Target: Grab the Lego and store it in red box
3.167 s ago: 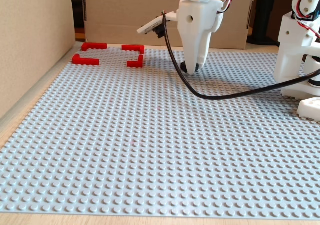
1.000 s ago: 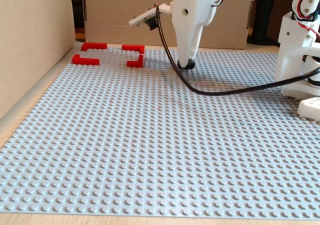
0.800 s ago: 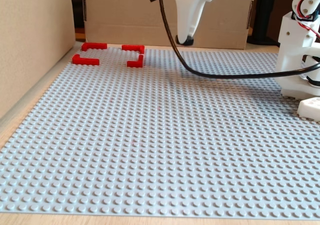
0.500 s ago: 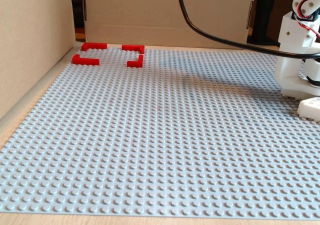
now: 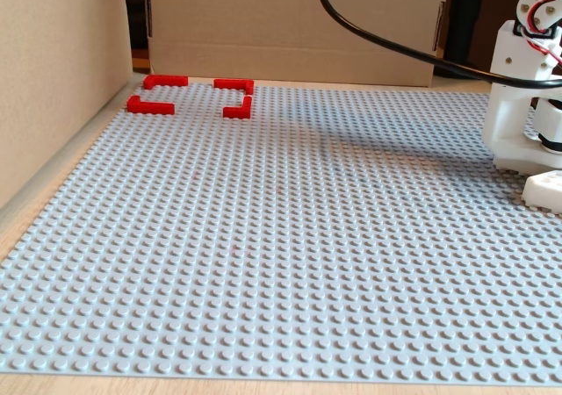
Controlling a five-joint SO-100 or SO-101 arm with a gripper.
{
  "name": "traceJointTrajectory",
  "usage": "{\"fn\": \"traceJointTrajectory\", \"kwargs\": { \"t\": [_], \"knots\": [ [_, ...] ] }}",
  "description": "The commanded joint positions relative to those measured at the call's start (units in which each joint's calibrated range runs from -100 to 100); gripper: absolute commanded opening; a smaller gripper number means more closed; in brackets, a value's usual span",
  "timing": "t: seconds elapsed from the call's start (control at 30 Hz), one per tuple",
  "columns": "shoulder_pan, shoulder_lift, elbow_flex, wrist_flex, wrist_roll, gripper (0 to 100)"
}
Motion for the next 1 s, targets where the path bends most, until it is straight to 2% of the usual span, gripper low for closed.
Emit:
{"fn": "traceJointTrajectory", "kwargs": {
  "t": [0.0, 0.6, 0.97],
  "knots": [
    [-0.4, 0.7, 1.9, -7.5, -0.1, 12],
    [-0.2, 28.2, -7.9, -24.1, -0.5, 12],
    [1.2, 39.1, -16.4, -26.2, -0.6, 13]
  ]
}}
